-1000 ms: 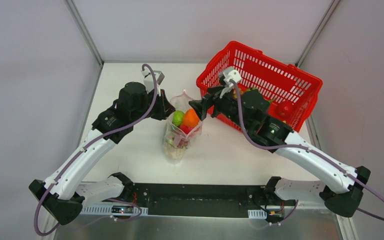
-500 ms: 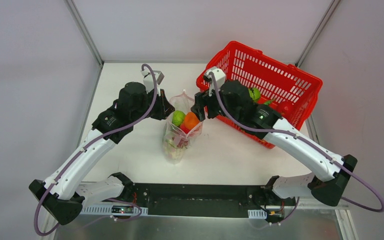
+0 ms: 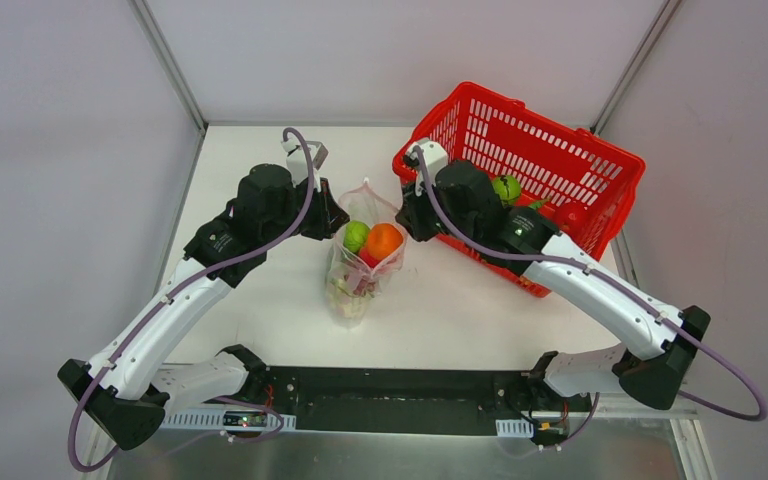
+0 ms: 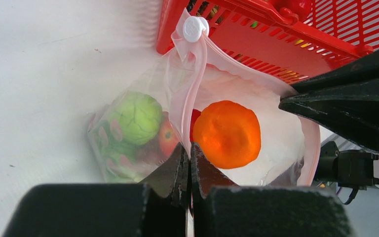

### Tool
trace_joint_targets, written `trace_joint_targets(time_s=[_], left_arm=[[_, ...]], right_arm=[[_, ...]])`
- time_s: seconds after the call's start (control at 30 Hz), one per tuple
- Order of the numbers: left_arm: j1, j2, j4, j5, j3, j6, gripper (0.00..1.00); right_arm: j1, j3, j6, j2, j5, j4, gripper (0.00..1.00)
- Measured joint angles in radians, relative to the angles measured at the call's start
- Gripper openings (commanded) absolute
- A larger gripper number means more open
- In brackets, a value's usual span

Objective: Place the food in the zip-top bag and seal the zipper
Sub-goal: Adjust the zipper food storage bag at the center of the board.

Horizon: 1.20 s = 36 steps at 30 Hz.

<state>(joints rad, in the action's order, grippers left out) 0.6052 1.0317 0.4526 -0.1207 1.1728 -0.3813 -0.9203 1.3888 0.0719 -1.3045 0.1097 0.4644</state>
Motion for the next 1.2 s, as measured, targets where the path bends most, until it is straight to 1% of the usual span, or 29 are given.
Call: trace_joint_targets(time_s=[0.03,0.1,0.2,0.3,0.37,0.43,0.53,0.7,0.83,0.97,1.03,1.13,1.17,1.2], left_arm=[[0.0,0.0,0.0,0.0,0.0,0.0,0.0],[0.0,0.0,0.002,0.01,0.0,0.002,0.0],[0.0,-0.007,0.013,0.05,0.0,0.006,0.0],[0.0,-0.027,0.048,0.124,0.0,0.016,0.0],[0.0,-0.045,0.078,0.175,0.0,0.028,0.0],[0.0,-0.062,0.102,0.215,0.001,0.035,0.0],[0.0,-0.082,0.13,0.254,0.003,0.047,0.0],[0.0,-0.087,0.127,0.252,0.003,0.052,0.0],[0.0,-0.112,0.099,0.225,0.002,0.053,0.0],[0.0,-0.118,0.098,0.202,0.005,0.055,0.0],[0.0,-0.106,0.098,0.196,0.005,0.055,0.0],[0.0,-0.087,0.096,0.183,0.005,0.055,0.0],[0.0,-0.084,0.095,0.181,0.005,0.055,0.0],[0.0,-0.084,0.093,0.18,0.005,0.055,0.0]], right_arm=[[0.0,0.0,-0.005,-0.001,-0.013,-0.011,0.04],[0.0,0.0,-0.018,-0.002,-0.047,-0.042,0.0],[0.001,-0.004,-0.076,-0.002,-0.159,-0.148,0.0],[0.001,-0.032,-0.144,-0.002,-0.282,-0.3,0.01],[0.0,-0.046,-0.176,-0.002,-0.309,-0.358,0.02],[0.0,-0.048,-0.188,-0.004,-0.288,-0.371,0.02],[0.0,-0.025,-0.185,-0.028,-0.175,-0.347,0.05],[0.008,0.0,-0.156,-0.074,-0.053,-0.295,0.09],[0.017,0.0,-0.142,-0.077,-0.018,-0.267,0.13],[0.023,0.0,-0.134,-0.077,-0.018,-0.267,0.23],[0.024,0.0,-0.131,-0.077,-0.019,-0.267,0.3],[0.026,-0.004,-0.13,-0.074,-0.018,-0.27,0.55],[0.027,-0.008,-0.13,-0.071,-0.017,-0.272,0.63],[0.027,-0.014,-0.129,-0.065,-0.016,-0.274,0.67]])
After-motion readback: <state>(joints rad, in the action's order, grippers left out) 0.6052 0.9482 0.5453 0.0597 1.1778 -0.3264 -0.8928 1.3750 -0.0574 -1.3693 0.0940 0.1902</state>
